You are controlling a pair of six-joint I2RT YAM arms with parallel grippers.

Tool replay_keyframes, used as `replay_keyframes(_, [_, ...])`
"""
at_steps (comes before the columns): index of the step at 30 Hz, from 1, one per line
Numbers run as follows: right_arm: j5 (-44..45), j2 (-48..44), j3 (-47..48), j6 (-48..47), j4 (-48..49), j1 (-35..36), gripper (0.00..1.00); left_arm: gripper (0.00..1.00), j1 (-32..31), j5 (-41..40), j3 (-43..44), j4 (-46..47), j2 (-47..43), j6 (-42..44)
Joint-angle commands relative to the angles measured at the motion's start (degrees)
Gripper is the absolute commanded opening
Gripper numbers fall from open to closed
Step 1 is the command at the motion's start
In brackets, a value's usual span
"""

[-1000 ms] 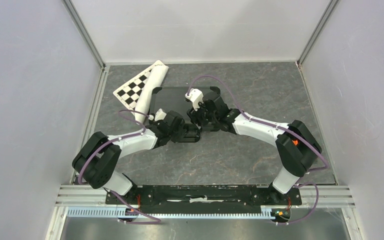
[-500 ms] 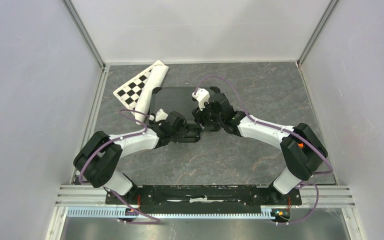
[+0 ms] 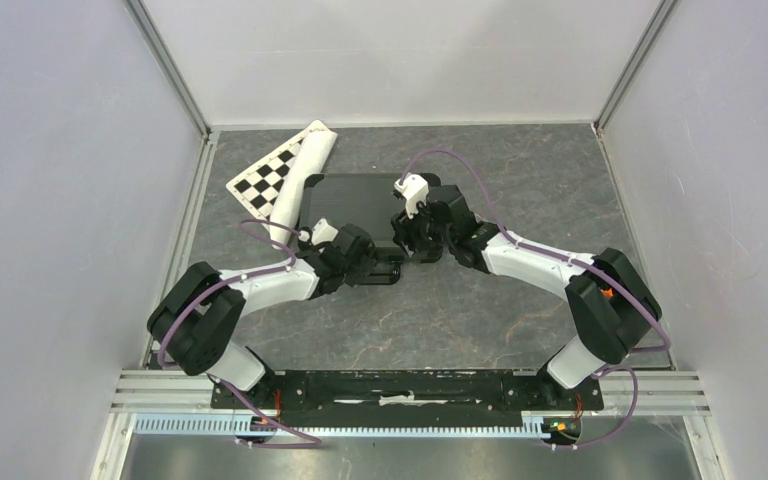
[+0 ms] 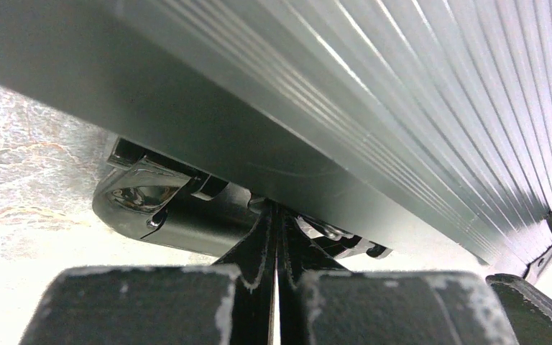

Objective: Pack up texas hold em set

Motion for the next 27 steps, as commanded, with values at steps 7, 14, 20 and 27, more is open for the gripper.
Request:
replay_keyframes(7, [-0.2,3.1,-1.1,1.8,-9.1,-1.2,0.62,0.02,1.7,-19.4,1.5,-2.2,3.2,-2.5])
replay_keyframes(14, [-0.1,2.8,-1.7,1.8,-8.6,-1.5,0.61,0.02,-0.9,-24.4,2.4,-2.5,3.8,-2.1])
replay_keyframes(20, [-0.5,2.8,-1.8,1.9,-8.3,-1.7,0.61,0.02,-1.0,-23.8,1.0,-0.9,6.4,-3.3])
replay_keyframes(27, [-0.7,2.7,-1.6,2.0,-8.4,-1.7,0.60,0.02,-0.7,-21.4,-2.2,3.8,7.6,-3.9])
